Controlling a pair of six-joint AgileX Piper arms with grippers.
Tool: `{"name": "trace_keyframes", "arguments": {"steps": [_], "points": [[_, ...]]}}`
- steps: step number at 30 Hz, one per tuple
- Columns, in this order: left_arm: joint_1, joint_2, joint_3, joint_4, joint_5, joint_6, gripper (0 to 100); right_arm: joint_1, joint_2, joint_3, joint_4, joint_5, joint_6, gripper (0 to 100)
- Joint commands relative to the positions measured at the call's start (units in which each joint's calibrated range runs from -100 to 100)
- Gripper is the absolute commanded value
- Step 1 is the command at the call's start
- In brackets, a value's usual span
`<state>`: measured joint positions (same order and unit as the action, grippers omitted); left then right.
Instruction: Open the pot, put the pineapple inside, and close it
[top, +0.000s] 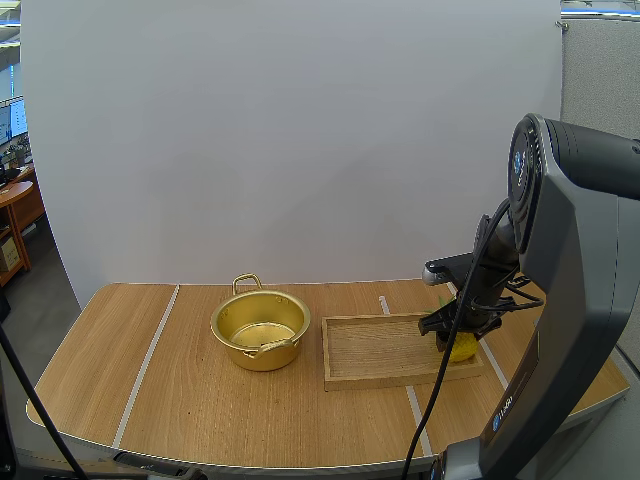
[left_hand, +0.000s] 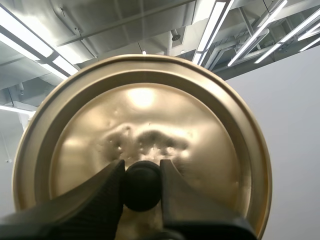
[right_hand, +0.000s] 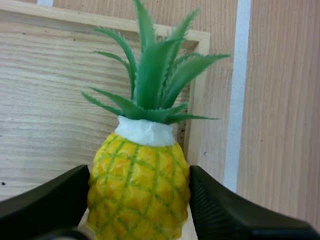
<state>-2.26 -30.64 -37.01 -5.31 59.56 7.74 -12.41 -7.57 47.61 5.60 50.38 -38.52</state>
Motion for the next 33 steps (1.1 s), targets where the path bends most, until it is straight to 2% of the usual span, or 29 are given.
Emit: {"name": "trace_keyframes", "arguments": {"steps": [1, 5, 9, 14, 22, 29, 33], "points": [[-0.01, -0.44, -0.52, 0.25, -1.9, -0.56, 0, -0.22, -0.06, -0.19, 1.29, 2.26, -0.91, 0], [-0.01, -0.44, -0.52, 0.25, -1.9, -0.56, 0, -0.22, -2.0, -0.46, 1.29, 3.08, -0.91, 0], [-0.01, -0.44, -0.52, 0.25, -1.9, -0.56, 0, 0.3, -8.05, -0.46, 1.53, 2.89, -0.94, 0], [-0.01, -0.44, -0.52, 0.25, -1.9, -0.56, 0, 3.66, -17.02, -0.46, 1.53, 4.01, -0.94, 0], [-0.01, -0.44, -0.52, 0.25, -1.9, -0.56, 0, 13.97, -25.33, -0.57, 3.07, 8.43, 2.52, 0], [-0.01, -0.44, -0.52, 0.25, -1.9, -0.56, 0, 23.38, -24.2, -5.61, 3.07, 12.67, 7.81, 0], [-0.01, -0.44, -0.52, 0.25, -1.9, -0.56, 0, 27.37, -22.29, -8.35, 3.07, 13.16, 9.55, 0]]}}
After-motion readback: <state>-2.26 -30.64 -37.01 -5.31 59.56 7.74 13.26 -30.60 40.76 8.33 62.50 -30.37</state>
